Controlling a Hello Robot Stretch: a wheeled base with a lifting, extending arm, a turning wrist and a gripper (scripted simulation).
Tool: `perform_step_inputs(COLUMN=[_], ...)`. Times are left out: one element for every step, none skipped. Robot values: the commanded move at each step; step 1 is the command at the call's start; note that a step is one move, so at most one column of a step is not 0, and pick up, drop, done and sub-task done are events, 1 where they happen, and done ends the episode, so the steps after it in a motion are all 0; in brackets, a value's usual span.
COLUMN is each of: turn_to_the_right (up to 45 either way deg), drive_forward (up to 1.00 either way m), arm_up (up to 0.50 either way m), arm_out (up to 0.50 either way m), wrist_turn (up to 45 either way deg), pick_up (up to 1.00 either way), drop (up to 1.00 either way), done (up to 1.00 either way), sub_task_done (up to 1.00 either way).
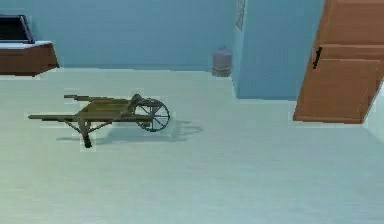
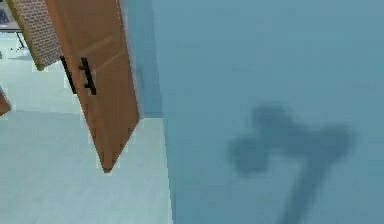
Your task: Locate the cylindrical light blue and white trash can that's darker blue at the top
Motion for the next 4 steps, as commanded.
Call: perform_step_inputs(turn_to_the_right=[27.0, 0.0, 0.0, 30.0], drive_forward=[0.00, 0.70, 0.40, 0.00], arm_up=[0.00, 0.00, 0.00, 0.00], arm_out=[0.00, 0.00, 0.00, 0.00], wrist_turn=[0.0, 0.0, 0.0, 0.0], pick_up=[0.00, 0.00, 0.00, 0.00], drop=[0.00, 0.00, 0.00, 0.00], done=[0.00, 0.00, 0.00, 0.00], sub_task_done=[0.00, 0.00, 0.00, 0.00])
